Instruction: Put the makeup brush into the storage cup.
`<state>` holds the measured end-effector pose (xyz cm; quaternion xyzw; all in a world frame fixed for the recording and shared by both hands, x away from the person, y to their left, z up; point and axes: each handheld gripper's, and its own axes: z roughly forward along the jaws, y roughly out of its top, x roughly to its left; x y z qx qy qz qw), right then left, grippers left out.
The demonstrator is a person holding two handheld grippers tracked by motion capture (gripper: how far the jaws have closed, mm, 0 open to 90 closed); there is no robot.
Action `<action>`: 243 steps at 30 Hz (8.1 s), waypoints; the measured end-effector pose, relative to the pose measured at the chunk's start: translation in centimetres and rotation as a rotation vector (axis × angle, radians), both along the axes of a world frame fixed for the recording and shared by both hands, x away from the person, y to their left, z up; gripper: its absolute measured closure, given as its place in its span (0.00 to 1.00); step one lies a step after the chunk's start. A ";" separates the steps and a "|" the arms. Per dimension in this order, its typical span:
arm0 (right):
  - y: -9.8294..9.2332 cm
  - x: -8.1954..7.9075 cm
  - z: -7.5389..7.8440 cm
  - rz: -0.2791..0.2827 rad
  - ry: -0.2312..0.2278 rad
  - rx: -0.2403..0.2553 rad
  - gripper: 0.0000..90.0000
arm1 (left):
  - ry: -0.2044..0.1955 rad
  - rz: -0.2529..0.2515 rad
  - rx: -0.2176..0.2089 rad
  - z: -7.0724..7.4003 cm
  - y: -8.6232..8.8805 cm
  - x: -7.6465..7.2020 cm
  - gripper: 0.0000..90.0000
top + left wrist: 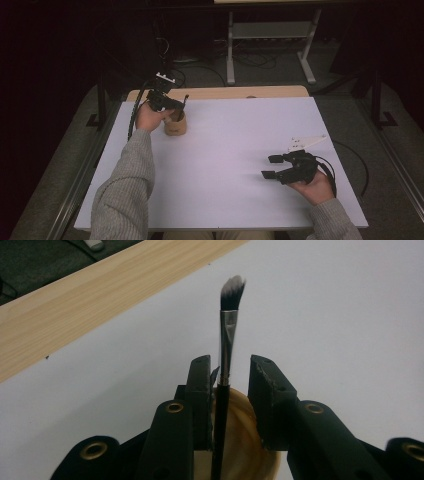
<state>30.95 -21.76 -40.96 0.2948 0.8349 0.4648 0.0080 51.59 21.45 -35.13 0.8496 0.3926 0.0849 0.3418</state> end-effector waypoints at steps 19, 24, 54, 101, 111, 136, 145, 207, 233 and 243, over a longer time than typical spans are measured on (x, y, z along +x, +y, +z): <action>-0.3 0.3 -0.1 -0.019 -0.011 0.002 0.31 | -0.018 -0.026 -0.020 1.0 1.0 -1.8 0.67; -0.6 0.3 0.0 -0.027 -0.012 0.007 0.30 | -0.025 -0.035 -0.019 1.4 0.8 -2.4 0.64; -1.7 0.1 0.6 -0.074 -0.040 -0.017 0.30 | -0.056 -0.092 -0.034 3.0 0.1 -5.1 0.50; -2.1 0.1 0.5 -0.096 -0.045 -0.032 0.29 | -0.074 -0.159 -0.058 3.0 -0.3 -8.2 0.41; -2.3 0.1 0.5 -0.101 -0.047 -0.041 0.29 | -0.069 -0.192 -0.045 2.6 -0.9 -9.3 0.39; -2.7 0.2 0.5 -0.126 -0.047 -0.046 0.27 | -0.059 -0.214 -0.083 0.7 -1.4 -11.9 0.27; -2.8 0.3 0.2 -0.132 -0.044 -0.057 0.26 | -0.060 -0.229 -0.076 -0.4 -1.3 -13.0 0.27; -2.7 0.1 0.1 -0.140 -0.043 -0.069 0.25 | -0.103 -0.242 -0.140 -1.7 -0.8 -18.0 0.26; -2.6 0.2 -0.1 -0.134 -0.034 -0.078 0.25 | -0.105 -0.205 -0.161 -3.7 0.2 -19.6 0.26; -2.5 0.2 -0.1 -0.132 -0.030 -0.081 0.25 | -0.112 -0.184 -0.165 -4.5 0.6 -20.4 0.26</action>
